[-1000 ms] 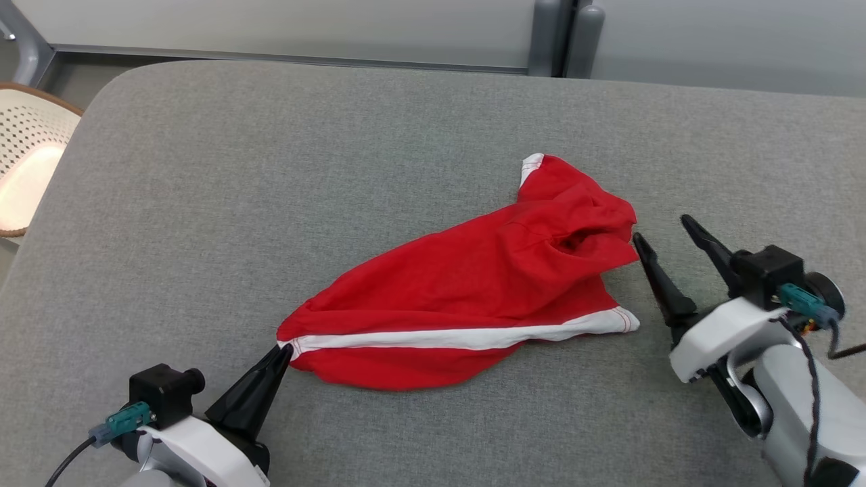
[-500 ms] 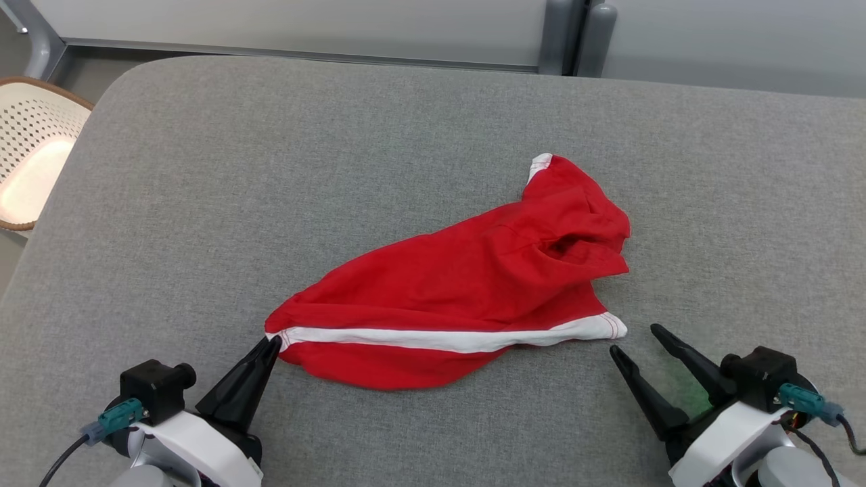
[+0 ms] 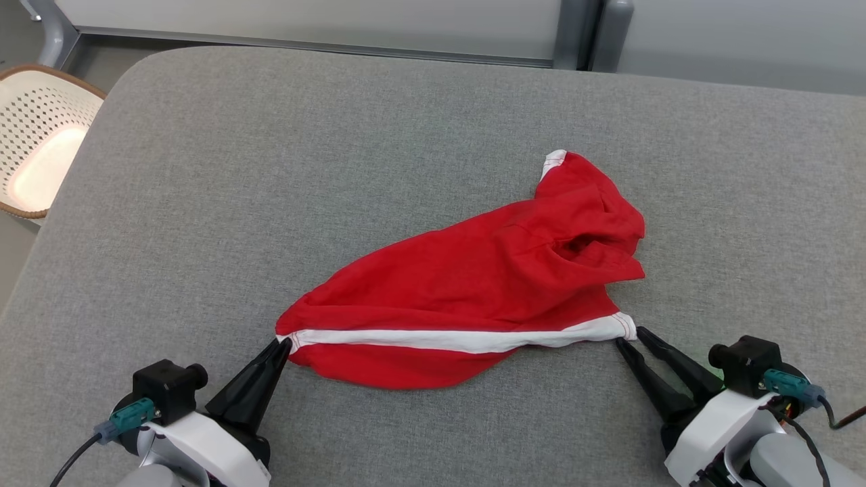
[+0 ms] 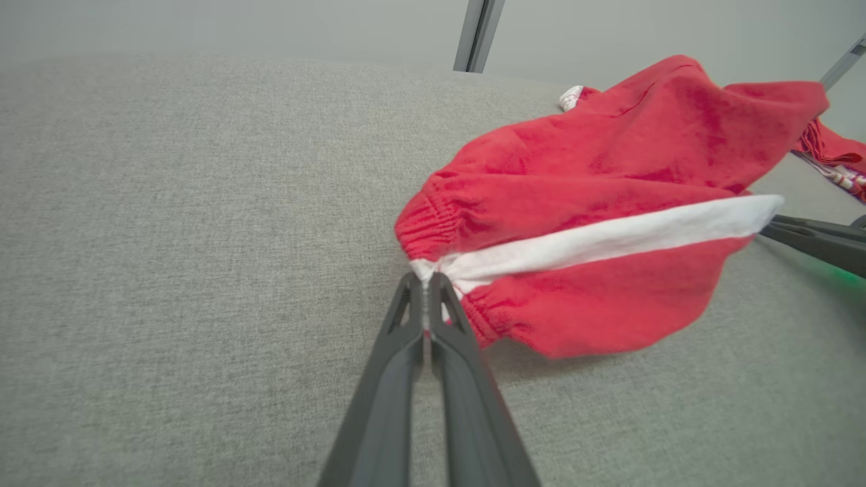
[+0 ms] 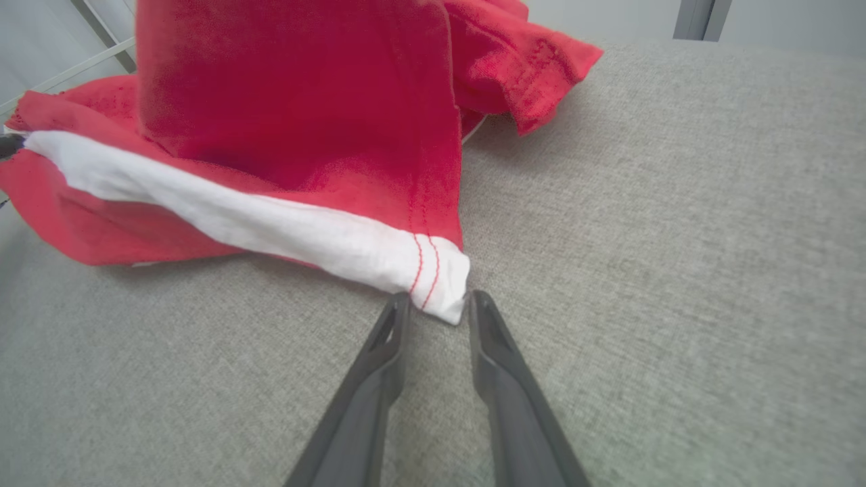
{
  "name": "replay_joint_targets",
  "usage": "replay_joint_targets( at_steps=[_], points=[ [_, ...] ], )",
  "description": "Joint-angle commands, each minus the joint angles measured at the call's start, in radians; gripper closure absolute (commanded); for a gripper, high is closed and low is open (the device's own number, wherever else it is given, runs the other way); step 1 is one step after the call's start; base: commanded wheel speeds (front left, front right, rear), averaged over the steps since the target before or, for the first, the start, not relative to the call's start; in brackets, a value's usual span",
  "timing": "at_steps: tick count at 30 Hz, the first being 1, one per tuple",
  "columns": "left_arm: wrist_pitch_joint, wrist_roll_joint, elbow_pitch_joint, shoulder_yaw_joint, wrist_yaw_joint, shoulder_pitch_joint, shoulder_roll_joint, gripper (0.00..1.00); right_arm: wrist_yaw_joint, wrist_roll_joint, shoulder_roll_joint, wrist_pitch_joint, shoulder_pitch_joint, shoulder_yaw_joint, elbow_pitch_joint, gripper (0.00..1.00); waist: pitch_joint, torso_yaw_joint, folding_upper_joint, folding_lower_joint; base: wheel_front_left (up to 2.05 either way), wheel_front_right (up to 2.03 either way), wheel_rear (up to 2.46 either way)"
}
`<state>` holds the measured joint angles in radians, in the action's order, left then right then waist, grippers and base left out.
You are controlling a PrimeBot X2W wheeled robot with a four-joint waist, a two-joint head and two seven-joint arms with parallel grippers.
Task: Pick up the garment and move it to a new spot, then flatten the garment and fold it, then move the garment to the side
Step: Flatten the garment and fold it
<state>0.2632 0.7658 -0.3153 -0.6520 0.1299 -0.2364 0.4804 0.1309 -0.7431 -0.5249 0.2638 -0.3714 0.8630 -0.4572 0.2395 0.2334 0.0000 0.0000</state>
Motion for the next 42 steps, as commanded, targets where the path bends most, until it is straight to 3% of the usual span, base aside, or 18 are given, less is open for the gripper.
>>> replay_joint_targets(
  at_steps=[1, 4, 5, 6, 8, 12, 17, 22, 32, 37, 42],
  points=[
    [0.001, 0.001, 0.000, 0.001, 0.000, -0.020, 0.003, 1.00, 0.000, -0.007, -0.002, 0.001, -0.012, 0.004, -0.011, 0.59, 0.005, 0.003, 0.0000, 0.0000, 0.00, 0.00, 0.00],
    [0.001, 0.002, 0.001, 0.001, 0.000, -0.023, 0.001, 1.00, 0.000, -0.012, 0.000, 0.000, -0.021, 0.006, -0.025, 0.69, 0.011, 0.004, 0.0000, 0.0000, 0.00, 0.00, 0.00],
    [0.001, 0.002, 0.000, 0.001, 0.000, -0.023, 0.000, 1.00, 0.000, -0.012, 0.001, 0.001, -0.023, 0.009, -0.029, 0.79, 0.012, 0.004, 0.0000, 0.0000, 0.00, 0.00, 0.00],
    [0.001, 0.002, 0.000, 0.001, 0.000, -0.023, -0.002, 1.00, 0.000, -0.010, 0.002, 0.000, -0.026, 0.010, -0.032, 0.96, 0.013, 0.003, 0.0000, 0.0000, 0.00, 0.00, 0.00],
    [0.001, 0.002, 0.000, 0.000, 0.000, -0.023, -0.003, 1.00, 0.000, -0.009, 0.002, 0.000, -0.029, 0.014, -0.035, 1.00, 0.014, 0.003, 0.0000, 0.0000, 0.00, 0.00, 0.00],
    [0.001, -0.002, 0.001, 0.004, 0.000, -0.029, -0.001, 1.00, 0.000, 0.007, 0.002, 0.000, -0.043, 0.011, -0.028, 1.00, 0.012, -0.003, 0.0000, 0.0000, 0.00, 0.00, 0.00],
    [0.001, -0.009, 0.063, 0.019, 0.000, -0.044, 0.006, 1.00, 0.000, 0.050, -0.002, 0.001, -0.056, -0.069, 0.014, 1.00, -0.003, -0.028, 0.0000, 0.0000, 0.00, 0.00, 0.00],
    [-0.014, -0.009, 0.214, -0.013, 0.000, -0.130, 0.081, 1.00, 0.000, 0.118, -0.039, 0.001, -0.074, -0.206, 0.105, 1.00, -0.021, -0.073, 0.0000, 0.0000, 0.00, 0.00, 0.00],
    [-0.274, 0.041, 0.489, -0.094, 0.000, -0.590, 0.283, 1.00, -0.001, 0.219, -0.218, -0.037, -0.314, -0.340, 0.263, 1.00, -0.041, -0.230, 0.0000, 0.0000, 0.00, 0.00, 0.00],
    [-0.393, 0.096, 0.480, -0.156, 0.000, -0.857, 0.305, 1.00, 0.000, 0.223, -0.278, -0.102, -0.478, -0.365, 0.289, 1.00, -0.011, -0.301, 0.0000, 0.0000, 0.00, 0.00, 0.00],
    [-0.462, 0.131, 0.388, -0.264, 0.000, -1.102, 0.270, 1.00, 0.000, 0.200, -0.300, -0.168, -0.621, -0.344, 0.229, 1.00, 0.056, -0.361, 0.0000, 0.0000, 0.00, 0.00, 0.00]
  ],
)
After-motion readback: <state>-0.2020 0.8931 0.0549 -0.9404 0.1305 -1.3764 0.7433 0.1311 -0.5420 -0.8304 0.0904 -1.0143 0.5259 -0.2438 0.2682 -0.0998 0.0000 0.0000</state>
